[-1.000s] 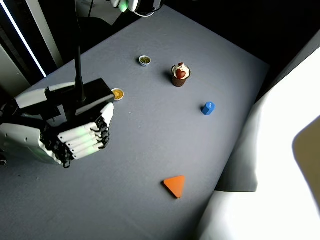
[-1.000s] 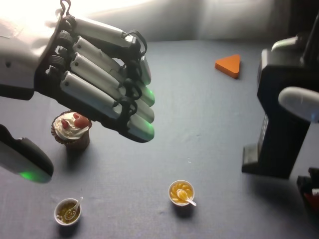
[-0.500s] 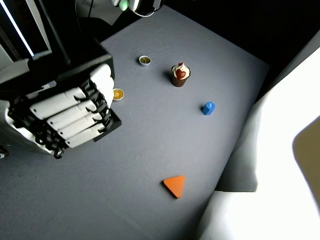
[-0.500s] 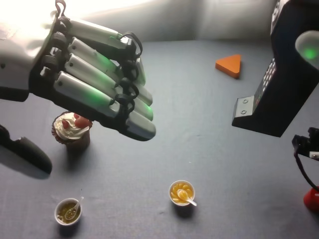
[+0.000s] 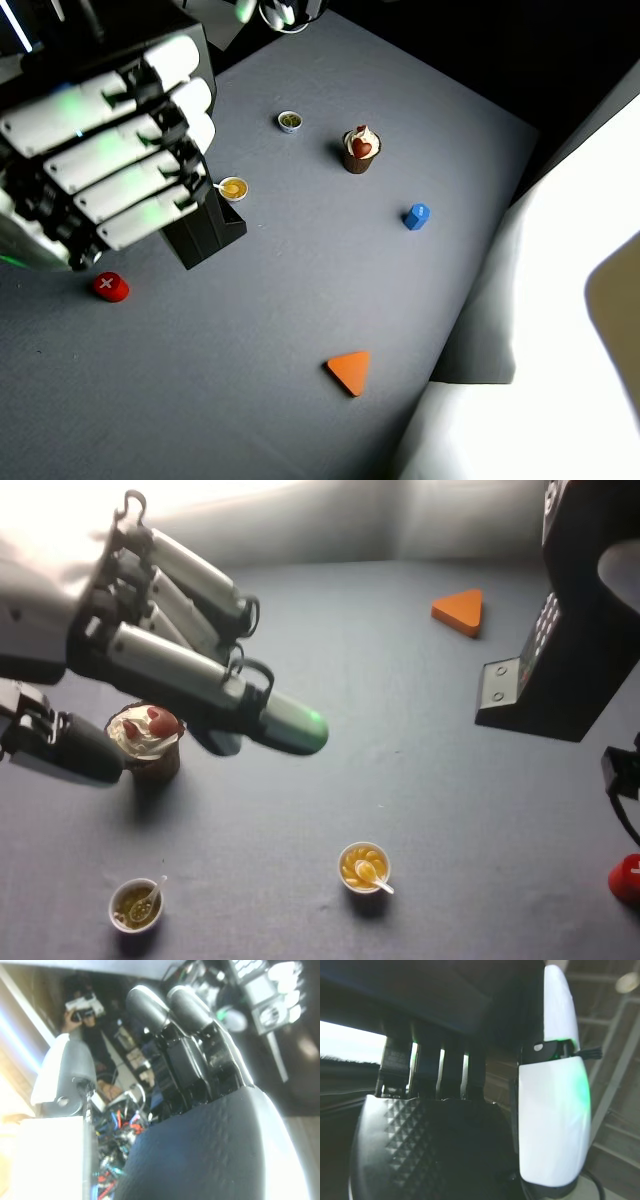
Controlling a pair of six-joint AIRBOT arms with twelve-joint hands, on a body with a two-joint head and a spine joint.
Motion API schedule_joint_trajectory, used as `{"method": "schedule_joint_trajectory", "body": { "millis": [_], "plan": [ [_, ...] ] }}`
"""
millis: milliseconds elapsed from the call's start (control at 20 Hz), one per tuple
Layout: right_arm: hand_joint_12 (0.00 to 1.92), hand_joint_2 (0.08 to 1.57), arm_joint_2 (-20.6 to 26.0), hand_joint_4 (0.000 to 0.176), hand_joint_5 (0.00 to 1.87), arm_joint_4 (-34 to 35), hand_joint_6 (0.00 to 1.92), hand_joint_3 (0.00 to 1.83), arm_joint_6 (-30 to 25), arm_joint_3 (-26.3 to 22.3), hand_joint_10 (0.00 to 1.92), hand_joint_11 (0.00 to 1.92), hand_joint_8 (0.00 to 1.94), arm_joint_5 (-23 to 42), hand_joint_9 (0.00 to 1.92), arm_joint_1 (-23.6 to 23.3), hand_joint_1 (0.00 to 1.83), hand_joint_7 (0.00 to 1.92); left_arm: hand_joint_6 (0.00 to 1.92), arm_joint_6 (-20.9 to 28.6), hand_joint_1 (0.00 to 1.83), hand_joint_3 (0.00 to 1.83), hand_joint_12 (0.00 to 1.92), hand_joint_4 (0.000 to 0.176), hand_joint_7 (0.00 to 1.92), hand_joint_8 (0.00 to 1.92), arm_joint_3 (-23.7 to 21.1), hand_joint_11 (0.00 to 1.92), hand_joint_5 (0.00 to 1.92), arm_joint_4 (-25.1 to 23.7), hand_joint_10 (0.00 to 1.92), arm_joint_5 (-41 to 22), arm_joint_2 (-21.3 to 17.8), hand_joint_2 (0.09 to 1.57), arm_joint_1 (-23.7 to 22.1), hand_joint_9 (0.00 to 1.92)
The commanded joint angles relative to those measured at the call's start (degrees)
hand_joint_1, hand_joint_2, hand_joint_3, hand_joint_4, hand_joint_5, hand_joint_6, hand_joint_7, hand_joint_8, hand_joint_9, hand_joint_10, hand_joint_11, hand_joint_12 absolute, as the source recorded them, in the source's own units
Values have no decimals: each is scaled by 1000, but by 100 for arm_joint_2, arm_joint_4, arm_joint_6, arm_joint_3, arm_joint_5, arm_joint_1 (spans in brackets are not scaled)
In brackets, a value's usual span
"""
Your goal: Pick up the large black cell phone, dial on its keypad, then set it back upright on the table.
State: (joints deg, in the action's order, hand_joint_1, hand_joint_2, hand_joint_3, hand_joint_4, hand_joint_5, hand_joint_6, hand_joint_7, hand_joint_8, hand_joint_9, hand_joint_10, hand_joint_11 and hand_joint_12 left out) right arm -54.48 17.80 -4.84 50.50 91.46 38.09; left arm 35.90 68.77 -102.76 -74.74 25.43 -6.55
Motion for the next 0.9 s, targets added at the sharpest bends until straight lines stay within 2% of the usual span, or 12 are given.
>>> {"method": "schedule_joint_trajectory", "body": {
  "millis": [0, 50, 100, 150, 200, 300, 350, 550, 650, 800, 850],
  "plan": [
    [1595, 1116, 110, 0, 951, -151, 803, 0, -18, -35, 1201, 862, 1005, 787, 881, -97, 1485, 908, 0, 80, 1175, 0, 1660, 85, 933, 43, -11, 529, 81, 436, 1138, -72, -56, 1187, -129, 740],
    [1590, 1107, 175, 0, 979, -182, 768, 0, 7, -109, 1163, 864, 957, 787, 909, -167, 1488, 932, 0, 92, 1298, 0, 1817, 97, 846, 1009, -29, 557, 28, 452, 1369, -88, -56, 1186, -126, 791],
    [1590, 1107, 223, 0, 979, -189, 768, 0, 38, -162, 1163, 864, 957, 786, 909, -217, 1488, 932, 0, 45, 1298, 0, 1817, 97, 846, 1009, -62, 557, 28, 492, 1369, -10, -56, 1186, -125, 791],
    [1581, 1104, 285, 0, 973, -193, 775, 0, 57, -220, 1143, 869, 945, 786, 923, -272, 1488, 940, 0, -54, 1304, 9, 1900, 115, 727, 1378, -124, 617, 5, 496, 1628, 177, -64, 1240, -125, 803],
    [1603, 1106, 308, 0, 974, -194, 773, 1, 72, -254, 1161, 849, 953, 785, 915, -328, 1488, 936, 0, -98, 1305, 5, 1920, 127, 690, 1497, -159, 729, 0, 536, 1828, 358, -64, 1261, -125, 831],
    [1563, 1092, 320, 0, 1001, -204, 737, 0, 121, -336, 1094, 884, 887, 782, 959, -529, 1490, 966, 0, -111, 1318, 0, 1921, 135, 706, 1490, -191, 801, 0, 555, 1891, 705, -57, 1251, -126, 858],
    [1559, 1095, 343, 0, 988, -203, 756, 2, 135, -374, 1114, 890, 909, 783, 943, -550, 1489, 951, 0, -137, 1320, 0, 1921, 136, 714, 1474, -195, 782, 0, 548, 1834, 845, -46, 1247, -127, 852],
    [1584, 1102, 315, 0, 970, -151, 804, 0, 141, -489, 1135, 865, 915, 787, 928, -555, 1488, 946, 0, -49, 1317, 3, 1921, 153, 677, 1534, -237, 810, 0, 195, 1903, 1354, -17, 1265, -114, 816],
    [1587, 1109, 295, 0, 971, -90, 798, 1, 174, -576, 1169, 865, 965, 788, 907, -555, 1487, 909, 0, -89, 1310, 9, 1921, 157, 640, 1587, -242, 810, 0, 143, 1920, 1614, 67, 1283, -63, 805],
    [1601, 1112, 300, 0, 972, -86, 774, 1, 174, -721, 1195, 864, 977, 787, 892, -574, 1485, 910, 0, -62, 1308, 6, 1921, 150, 632, 1597, -246, 817, 0, 222, 1921, 2101, 188, 1289, 11, 826],
    [1598, 1111, 306, 0, 971, -86, 785, 0, 175, -756, 1186, 865, 973, 787, 897, -590, 1486, 911, 0, -86, 1306, 9, 1921, 155, 618, 1621, -246, 821, 0, 309, 1921, 2204, 236, 1296, 34, 823]
  ]
}}
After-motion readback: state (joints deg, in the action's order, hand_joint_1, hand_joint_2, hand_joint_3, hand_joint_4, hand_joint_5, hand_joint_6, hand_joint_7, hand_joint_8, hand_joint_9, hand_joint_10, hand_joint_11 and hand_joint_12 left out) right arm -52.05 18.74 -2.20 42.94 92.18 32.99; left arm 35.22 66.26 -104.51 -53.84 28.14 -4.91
